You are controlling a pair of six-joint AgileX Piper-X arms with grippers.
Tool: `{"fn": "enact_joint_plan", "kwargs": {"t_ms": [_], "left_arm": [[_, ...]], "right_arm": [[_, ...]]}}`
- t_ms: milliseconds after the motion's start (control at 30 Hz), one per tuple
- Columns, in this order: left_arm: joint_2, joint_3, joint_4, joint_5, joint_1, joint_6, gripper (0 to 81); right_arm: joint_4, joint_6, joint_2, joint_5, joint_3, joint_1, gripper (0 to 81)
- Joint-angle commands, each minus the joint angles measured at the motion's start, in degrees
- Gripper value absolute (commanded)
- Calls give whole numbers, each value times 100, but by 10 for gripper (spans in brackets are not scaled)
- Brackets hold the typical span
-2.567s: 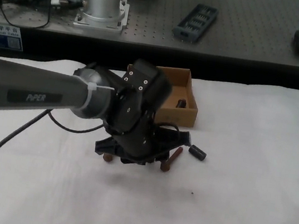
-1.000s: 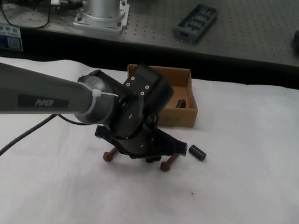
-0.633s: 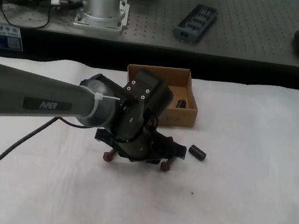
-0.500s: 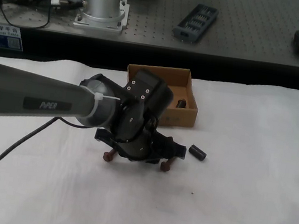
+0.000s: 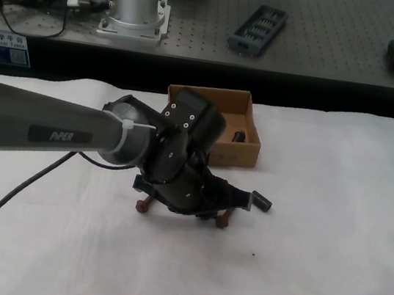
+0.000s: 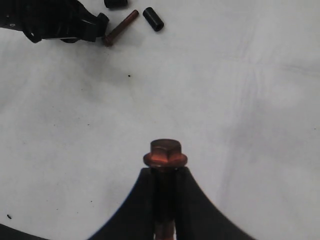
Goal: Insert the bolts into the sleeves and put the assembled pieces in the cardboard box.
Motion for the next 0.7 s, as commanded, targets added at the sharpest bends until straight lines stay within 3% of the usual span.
{"fn": "enact_joint_plan", "kwargs": {"t_ms": [0,133,300,500,667], "left_arm": [[-401,-30,138,550,21,79,6],[-989,291,195,1051,177,79,6],[-2094,1259,157,1116,359,199,6],[-3826,3012,-878,2056,536,161,6],[-5111,4042,-2132,2894,585,-469,6]], "right_arm": [[-49,-49,13,-34,-12,-10,28],[-95,-47,13,-34,-12,-10,28],[-403,-47,84,-489,-12,2,28],[-1106,262,585,-1468,-12,2,28],[-2190,795,1086,-2579,-12,115,28]]}}
